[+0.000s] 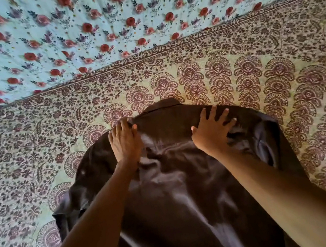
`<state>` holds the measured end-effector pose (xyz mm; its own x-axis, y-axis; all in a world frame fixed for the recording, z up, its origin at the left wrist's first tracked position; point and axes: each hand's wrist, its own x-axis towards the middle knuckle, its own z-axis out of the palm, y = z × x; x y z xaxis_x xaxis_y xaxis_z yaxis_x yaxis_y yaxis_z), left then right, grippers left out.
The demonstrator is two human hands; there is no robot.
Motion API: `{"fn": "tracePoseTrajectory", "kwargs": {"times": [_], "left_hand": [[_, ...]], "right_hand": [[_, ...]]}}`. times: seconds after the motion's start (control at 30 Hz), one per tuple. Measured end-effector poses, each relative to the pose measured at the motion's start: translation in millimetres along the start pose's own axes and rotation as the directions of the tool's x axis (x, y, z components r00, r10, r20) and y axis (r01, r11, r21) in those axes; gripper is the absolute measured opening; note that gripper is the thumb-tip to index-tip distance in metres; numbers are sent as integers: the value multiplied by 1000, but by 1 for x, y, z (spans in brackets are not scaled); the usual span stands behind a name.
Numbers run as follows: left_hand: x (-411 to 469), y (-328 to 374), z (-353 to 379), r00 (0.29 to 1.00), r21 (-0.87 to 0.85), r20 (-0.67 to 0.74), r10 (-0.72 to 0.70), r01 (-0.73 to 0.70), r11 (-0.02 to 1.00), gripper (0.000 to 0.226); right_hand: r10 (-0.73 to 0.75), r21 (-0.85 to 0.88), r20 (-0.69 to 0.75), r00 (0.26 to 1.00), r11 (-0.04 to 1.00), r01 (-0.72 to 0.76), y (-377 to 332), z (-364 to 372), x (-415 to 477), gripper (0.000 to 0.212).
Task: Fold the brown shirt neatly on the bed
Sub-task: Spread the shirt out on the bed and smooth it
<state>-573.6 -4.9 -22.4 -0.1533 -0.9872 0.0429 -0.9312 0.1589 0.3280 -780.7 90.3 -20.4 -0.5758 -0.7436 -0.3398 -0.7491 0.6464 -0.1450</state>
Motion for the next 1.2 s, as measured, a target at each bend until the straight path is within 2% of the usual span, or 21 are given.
{"fn": "tracePoseTrajectory", "kwargs": {"times": [0.07,0.13,0.23,0.33,0.37,0.43,0.5,0.53,0.6,0.67,0.7,0.8,0.9,1.0,1.07,1.13,1.2], "left_hand": [[15,-2,-2,992,-23,119,-37,40,999,52],[31,-1,0,951,50,306,-48,35,998,65],[53,2,1,858,16,511,-60,61,998,78],[61,11,-7,767,-48,641,29,3,999,62],[62,14,-10,778,-73,626,52,-7,997,52],[61,20,-14,867,-204,491,86,19,979,38],[56,22,-15,939,-356,336,74,54,933,34],[53,21,-12,950,-397,306,55,75,915,36],[50,15,-4,936,-422,350,-34,189,887,44],[49,7,1,898,-359,425,-119,287,888,51],[51,1,3,885,-300,446,-132,287,910,54],[56,-10,-2,872,-108,483,-80,151,983,51],[59,-9,-7,842,-196,540,-6,133,972,44],[58,-3,-10,760,-191,648,41,111,975,58],[55,0,-10,696,-155,717,46,95,983,51],[51,6,-14,701,-247,709,75,148,958,33],[48,7,-16,749,-474,651,126,271,838,28]], "right_hand": [[-176,-29,-102,979,984,174,-14,3,-2,65],[-326,-26,-118,938,945,325,-30,9,-5,61],[-334,8,-102,937,942,336,-51,16,-13,57],[-289,7,-77,954,957,290,-57,24,-20,58],[-271,12,-78,959,962,273,-57,26,-21,59],[-227,55,-87,970,971,233,-60,30,-24,62],[-198,103,-108,974,972,209,-62,35,-26,64],[-191,117,-120,974,972,204,-63,36,-26,64],[-187,129,-127,974,971,203,-63,39,-25,65],[-188,122,-127,974,971,204,-62,42,-26,66],[-190,113,-135,973,972,205,-62,42,-27,66],[-230,45,-185,956,969,242,-62,41,-31,65],[-304,31,-123,945,950,310,-67,39,-32,63],[-306,27,-89,948,950,310,-71,40,-30,64],[-293,24,-112,949,954,298,-73,41,-31,69],[-282,35,-166,945,956,291,-75,42,-36,76],[-273,58,-223,936,955,292,-76,42,-40,83]]}}
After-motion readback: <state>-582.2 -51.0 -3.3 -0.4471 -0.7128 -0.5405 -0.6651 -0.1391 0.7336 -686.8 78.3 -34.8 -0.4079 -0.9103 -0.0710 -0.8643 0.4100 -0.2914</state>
